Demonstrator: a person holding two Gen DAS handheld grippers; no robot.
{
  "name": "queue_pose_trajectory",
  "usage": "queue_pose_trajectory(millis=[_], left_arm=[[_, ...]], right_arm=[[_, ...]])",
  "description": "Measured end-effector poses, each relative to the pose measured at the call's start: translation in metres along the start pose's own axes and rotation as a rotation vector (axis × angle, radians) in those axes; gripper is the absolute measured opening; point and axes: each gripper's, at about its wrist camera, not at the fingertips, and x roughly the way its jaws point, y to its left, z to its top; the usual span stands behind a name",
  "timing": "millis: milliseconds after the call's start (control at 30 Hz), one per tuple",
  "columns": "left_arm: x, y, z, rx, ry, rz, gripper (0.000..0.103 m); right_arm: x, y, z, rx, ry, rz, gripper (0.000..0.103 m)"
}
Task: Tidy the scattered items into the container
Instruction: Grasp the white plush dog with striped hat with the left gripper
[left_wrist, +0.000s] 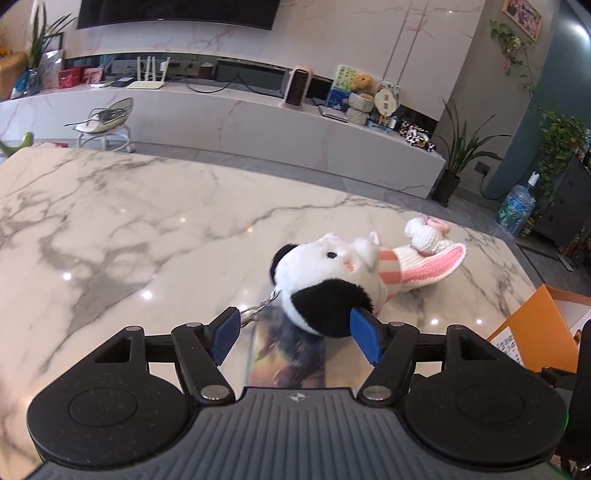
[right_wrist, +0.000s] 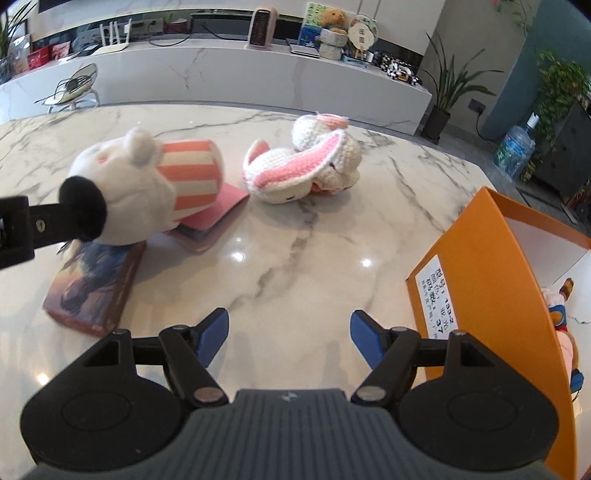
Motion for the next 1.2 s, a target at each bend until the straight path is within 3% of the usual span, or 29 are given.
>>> queue_pose_trajectory(millis=[300, 567, 667, 833, 967, 1200], left_arm=[[0.022, -0.026, 0.015, 0.068, -0.012, -0.059, 0.086], [0.050, -0.032, 0.022, 0.123, -0.013, 0.006, 0.093], [0.056, -0.030, 0.023, 0.111, -0.014, -0.016, 0.094], [0.056, -0.034, 0.021, 0.181, -0.051, -0.023, 0.087], [0.055, -0.035, 0.018, 0.203, -0.063, -0.032, 0.084], [0.054, -0.030, 0.019, 0.183, -0.061, -0.046, 0.081]], right_arm=[[0.013, -0.012, 0.012, 0.049, -0.011, 0.004, 0.075], [0.023, -0.024, 0.019, 0.081, -0.015, -0.007, 0.075], [0.026, -0.033, 0.026, 0.116, -0.039, -0.028, 0.075], [0.030, -0.047, 0.039, 0.215, -0.100, -0.045, 0.073], [0.033, -0.050, 0.052, 0.280, -0.149, -0.030, 0.070], [0.046, -0.039, 0.070, 0.289, -0.189, 0.003, 0.048]])
